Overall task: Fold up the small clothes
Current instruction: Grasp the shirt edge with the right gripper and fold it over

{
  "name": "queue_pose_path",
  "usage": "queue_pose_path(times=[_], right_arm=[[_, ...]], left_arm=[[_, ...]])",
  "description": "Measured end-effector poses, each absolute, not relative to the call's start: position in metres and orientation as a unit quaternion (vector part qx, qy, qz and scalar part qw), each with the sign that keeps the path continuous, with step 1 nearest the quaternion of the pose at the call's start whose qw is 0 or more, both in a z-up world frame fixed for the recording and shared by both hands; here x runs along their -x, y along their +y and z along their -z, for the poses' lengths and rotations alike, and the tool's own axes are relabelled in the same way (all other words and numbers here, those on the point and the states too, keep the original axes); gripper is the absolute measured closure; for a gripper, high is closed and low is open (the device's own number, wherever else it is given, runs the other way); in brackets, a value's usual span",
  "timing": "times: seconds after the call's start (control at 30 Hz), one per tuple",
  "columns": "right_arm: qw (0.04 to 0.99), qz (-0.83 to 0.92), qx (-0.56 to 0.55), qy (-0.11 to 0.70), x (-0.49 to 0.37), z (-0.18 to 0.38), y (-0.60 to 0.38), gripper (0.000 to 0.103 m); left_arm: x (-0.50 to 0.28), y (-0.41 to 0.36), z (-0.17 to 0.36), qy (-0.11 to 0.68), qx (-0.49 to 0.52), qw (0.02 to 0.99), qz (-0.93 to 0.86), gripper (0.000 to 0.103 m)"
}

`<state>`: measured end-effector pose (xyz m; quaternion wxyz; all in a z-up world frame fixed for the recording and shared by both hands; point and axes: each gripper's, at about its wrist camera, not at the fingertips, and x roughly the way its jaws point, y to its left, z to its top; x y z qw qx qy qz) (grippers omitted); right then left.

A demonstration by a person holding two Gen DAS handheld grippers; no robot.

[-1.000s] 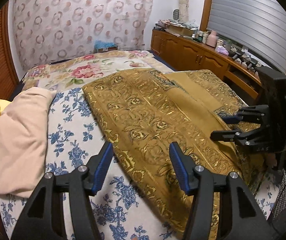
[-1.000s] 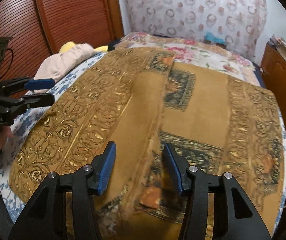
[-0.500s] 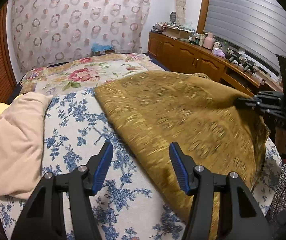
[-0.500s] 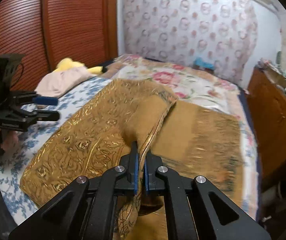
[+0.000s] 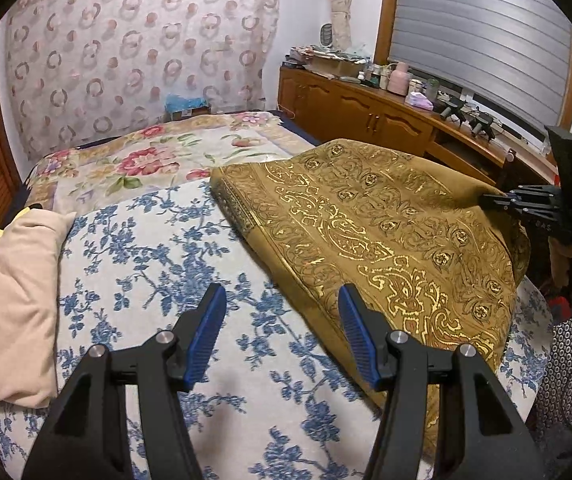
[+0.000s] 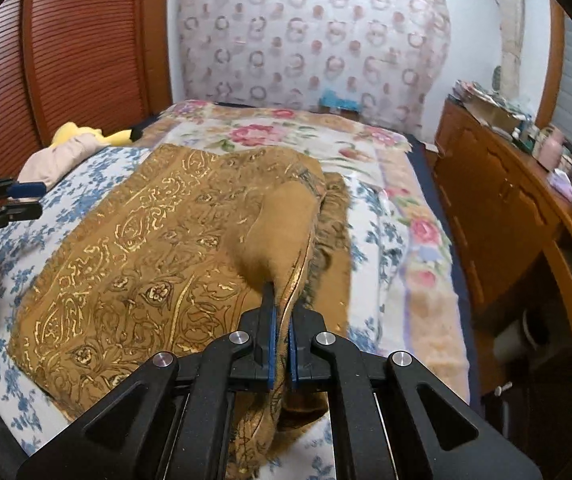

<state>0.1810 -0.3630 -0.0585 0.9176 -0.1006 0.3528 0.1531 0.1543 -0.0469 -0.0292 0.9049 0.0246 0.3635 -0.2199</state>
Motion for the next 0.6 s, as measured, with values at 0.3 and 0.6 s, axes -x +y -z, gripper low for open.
queue_pose_path(times=[0.3, 0.6], right_arm=[[0.913, -0.140, 0.084, 0.374, -0.178, 0.080, -0.373, 0.095], [0.924, -0.145, 0.076, 0.347, -0.174, 0.059, -0.373, 0.056]], left_arm=[[-0.154, -0.059, 0.038, 0.373, -0.030, 0.899, 0.225, 0.046], [-0.156, -0.061, 0.050, 0.385, -0.029, 0.895, 0.222, 0.046]])
